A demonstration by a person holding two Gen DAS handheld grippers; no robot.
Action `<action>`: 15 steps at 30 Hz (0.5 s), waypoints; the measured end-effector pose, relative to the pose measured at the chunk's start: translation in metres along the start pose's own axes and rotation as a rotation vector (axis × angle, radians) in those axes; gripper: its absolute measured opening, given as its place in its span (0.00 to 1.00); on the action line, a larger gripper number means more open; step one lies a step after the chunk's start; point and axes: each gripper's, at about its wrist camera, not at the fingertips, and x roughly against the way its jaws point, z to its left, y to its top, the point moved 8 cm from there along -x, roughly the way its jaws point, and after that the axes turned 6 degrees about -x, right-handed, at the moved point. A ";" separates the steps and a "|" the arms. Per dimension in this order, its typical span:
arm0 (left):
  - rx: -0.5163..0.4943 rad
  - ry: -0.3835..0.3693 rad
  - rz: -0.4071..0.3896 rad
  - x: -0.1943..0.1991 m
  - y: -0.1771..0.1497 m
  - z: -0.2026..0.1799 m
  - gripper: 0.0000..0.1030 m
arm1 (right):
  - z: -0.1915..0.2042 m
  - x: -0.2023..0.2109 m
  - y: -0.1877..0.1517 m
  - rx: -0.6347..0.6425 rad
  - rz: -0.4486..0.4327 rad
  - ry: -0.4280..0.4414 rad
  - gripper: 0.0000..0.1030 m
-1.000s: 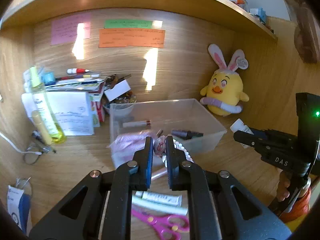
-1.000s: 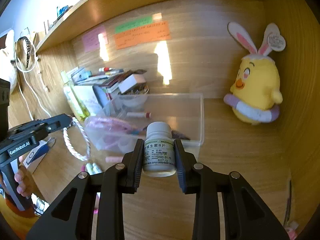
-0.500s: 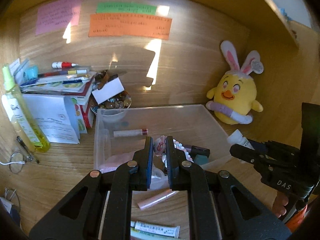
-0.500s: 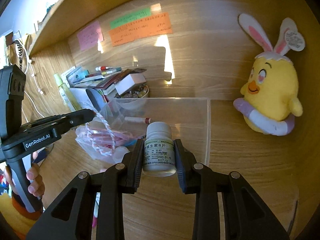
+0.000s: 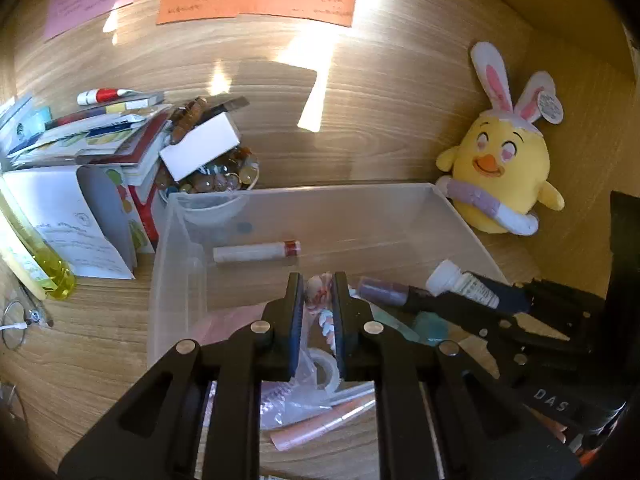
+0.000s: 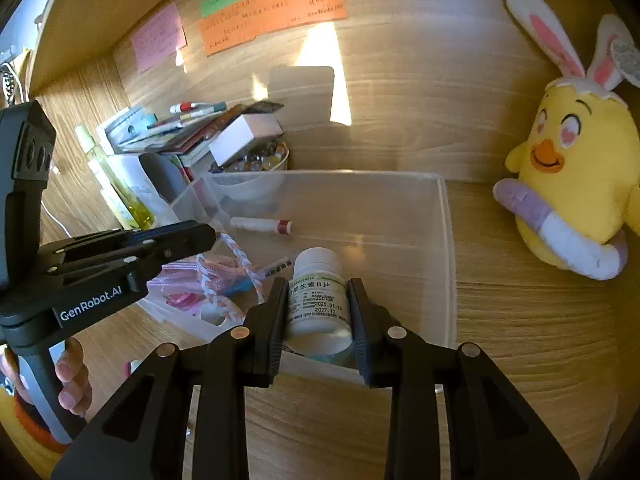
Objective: Organize objects
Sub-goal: 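Lower both items into the clear box and open both tools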
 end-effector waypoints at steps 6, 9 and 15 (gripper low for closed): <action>0.041 -0.028 -0.010 0.008 0.001 0.005 0.41 | -0.002 -0.004 -0.003 0.017 0.010 -0.040 0.27; 0.034 -0.015 -0.037 0.018 0.004 0.004 0.49 | -0.003 -0.001 -0.002 0.031 0.000 -0.066 0.39; -0.020 0.024 -0.088 0.045 0.007 -0.005 0.71 | 0.004 0.017 -0.001 0.074 -0.053 -0.114 0.58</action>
